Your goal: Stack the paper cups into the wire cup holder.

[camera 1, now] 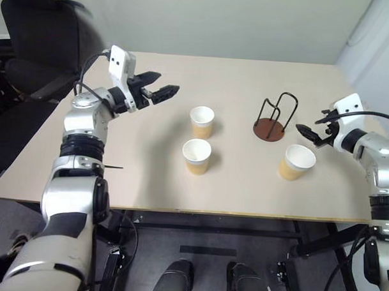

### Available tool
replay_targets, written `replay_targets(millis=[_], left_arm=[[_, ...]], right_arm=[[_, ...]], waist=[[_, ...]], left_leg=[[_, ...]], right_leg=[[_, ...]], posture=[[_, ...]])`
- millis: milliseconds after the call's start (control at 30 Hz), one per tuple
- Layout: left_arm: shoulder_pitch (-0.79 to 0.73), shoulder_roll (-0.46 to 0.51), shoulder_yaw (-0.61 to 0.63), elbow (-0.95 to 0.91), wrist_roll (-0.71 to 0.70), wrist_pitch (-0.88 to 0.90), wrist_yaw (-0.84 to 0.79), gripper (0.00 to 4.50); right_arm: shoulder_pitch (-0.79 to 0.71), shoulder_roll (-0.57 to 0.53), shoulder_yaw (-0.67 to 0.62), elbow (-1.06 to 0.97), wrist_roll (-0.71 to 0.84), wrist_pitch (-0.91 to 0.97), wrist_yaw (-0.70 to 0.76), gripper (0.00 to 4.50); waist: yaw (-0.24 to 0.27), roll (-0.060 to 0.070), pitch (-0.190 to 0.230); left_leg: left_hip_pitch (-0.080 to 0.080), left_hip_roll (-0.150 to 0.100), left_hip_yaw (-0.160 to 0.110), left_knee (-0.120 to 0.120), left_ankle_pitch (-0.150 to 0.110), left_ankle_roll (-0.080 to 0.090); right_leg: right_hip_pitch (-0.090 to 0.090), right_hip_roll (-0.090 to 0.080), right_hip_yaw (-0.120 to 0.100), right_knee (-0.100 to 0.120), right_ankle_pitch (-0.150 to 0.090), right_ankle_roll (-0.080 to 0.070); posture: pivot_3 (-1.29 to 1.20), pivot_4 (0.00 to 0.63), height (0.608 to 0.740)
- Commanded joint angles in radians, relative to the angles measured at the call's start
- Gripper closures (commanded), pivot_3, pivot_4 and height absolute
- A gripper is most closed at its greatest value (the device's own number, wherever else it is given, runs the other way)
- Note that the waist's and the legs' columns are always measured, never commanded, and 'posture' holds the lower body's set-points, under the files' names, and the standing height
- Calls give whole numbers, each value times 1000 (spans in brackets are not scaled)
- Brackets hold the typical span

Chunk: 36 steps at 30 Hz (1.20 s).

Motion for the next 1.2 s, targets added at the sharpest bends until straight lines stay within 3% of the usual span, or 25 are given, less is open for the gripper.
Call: replay_targets(millis=[33,333,700,1200], left_arm=[[-41,14,2,5,-2,4,-59,42],[-99,-2,16,56,1,-16,-88,42],[-145,2,-33,22,3,44,-274,42],[-78,11,-74,-15,59,-18,-308,42]], right_arm=[[-9,-11,-9,-63,13,3,6,0],[5,-22,-36,-82,15,7,-6,0],[33,-80,-65,-249,188,227,137,0],[-141,-37,92,8,4,48,71,0]], waist=[[0,0,0],[0,0,0],[-2,0,0],[-7,0,0]], left_leg=[[0,0,0,0,0,0],[0,0,0,0,0,2],[-1,0,0,0,-1,2],[0,0,0,2,-1,5]], right_leg=[[0,0,0,0,0,0],[0,0,0,-2,2,4],[0,0,0,-3,1,6],[0,0,0,-1,1,8]], posture=[[0,150,740],[0,150,740],[0,150,740],[0,150,740]])
